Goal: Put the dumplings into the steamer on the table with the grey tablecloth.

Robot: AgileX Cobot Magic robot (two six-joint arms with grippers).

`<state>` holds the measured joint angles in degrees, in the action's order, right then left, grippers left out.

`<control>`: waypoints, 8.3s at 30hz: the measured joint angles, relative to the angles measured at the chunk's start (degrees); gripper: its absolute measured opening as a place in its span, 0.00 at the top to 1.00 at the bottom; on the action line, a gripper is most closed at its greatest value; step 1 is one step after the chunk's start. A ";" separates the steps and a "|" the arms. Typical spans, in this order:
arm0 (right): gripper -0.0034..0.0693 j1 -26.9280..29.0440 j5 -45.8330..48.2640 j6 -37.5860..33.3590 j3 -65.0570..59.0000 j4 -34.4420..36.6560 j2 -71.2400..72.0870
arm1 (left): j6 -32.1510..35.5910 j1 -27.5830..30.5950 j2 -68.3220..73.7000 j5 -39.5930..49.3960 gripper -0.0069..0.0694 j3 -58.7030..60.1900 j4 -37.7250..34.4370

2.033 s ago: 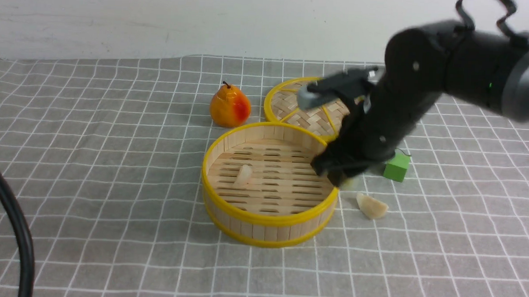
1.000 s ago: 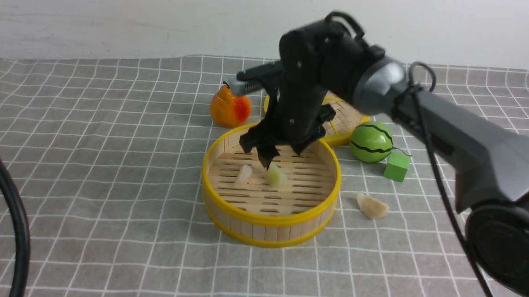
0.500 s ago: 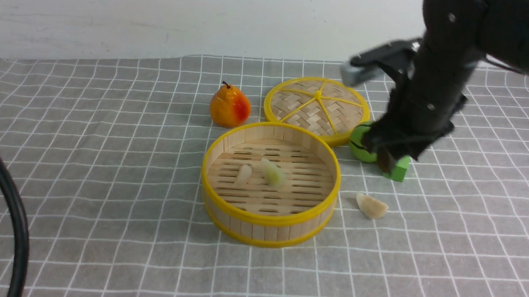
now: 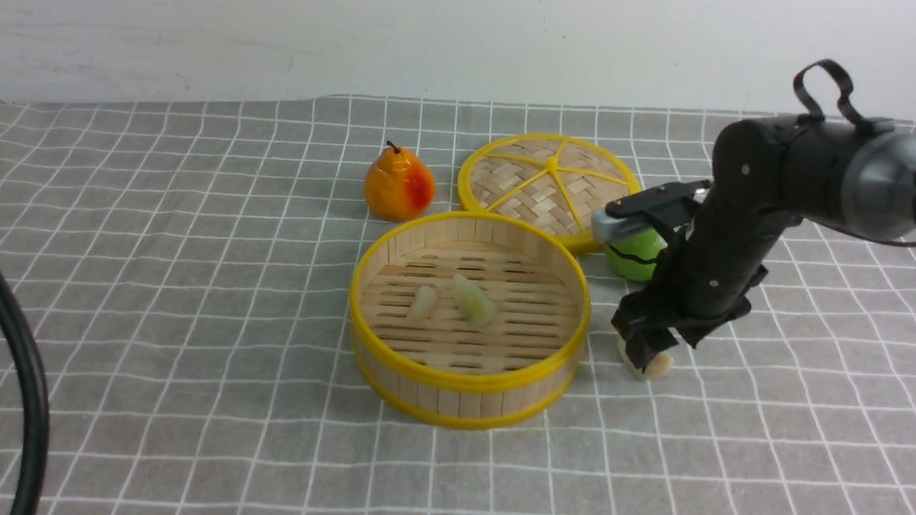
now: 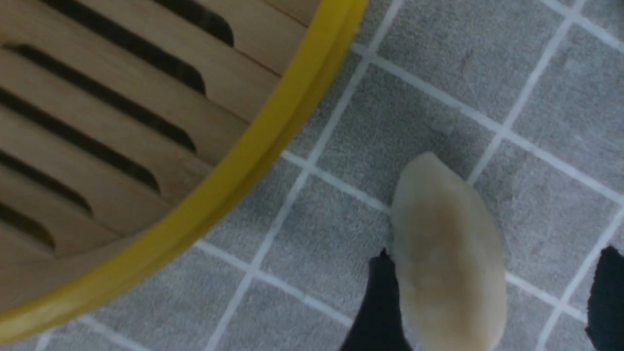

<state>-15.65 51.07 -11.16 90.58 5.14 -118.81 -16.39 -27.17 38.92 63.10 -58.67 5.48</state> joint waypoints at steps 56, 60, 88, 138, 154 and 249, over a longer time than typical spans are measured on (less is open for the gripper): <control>0.34 -11.02 1.85 11.65 15.30 -0.71 -2.41 | -0.07 0.00 -0.99 -2.95 0.81 8.06 0.28; 0.51 -11.02 4.89 10.31 14.77 0.47 5.30 | -0.07 0.00 -6.01 -7.48 0.81 13.24 -2.36; 0.97 -11.02 -36.93 8.90 -48.40 4.08 71.38 | -1.98 0.00 -31.99 -34.75 0.79 39.99 -4.83; 0.98 22.50 -33.70 11.91 -92.11 -1.45 119.35 | -1.98 0.00 -31.99 -32.09 0.76 40.25 -4.83; 0.98 19.20 -29.66 11.91 -91.69 -1.53 119.35 | -1.98 0.00 -31.99 -32.09 0.74 40.25 -4.83; 0.86 19.00 -29.44 11.91 -91.67 -1.53 119.35 | 5.58 25.73 -39.50 -41.88 0.93 60.45 -6.25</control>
<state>3.35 21.63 0.75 -1.09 3.61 0.55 -10.81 -1.44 -0.57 21.23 1.79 -0.77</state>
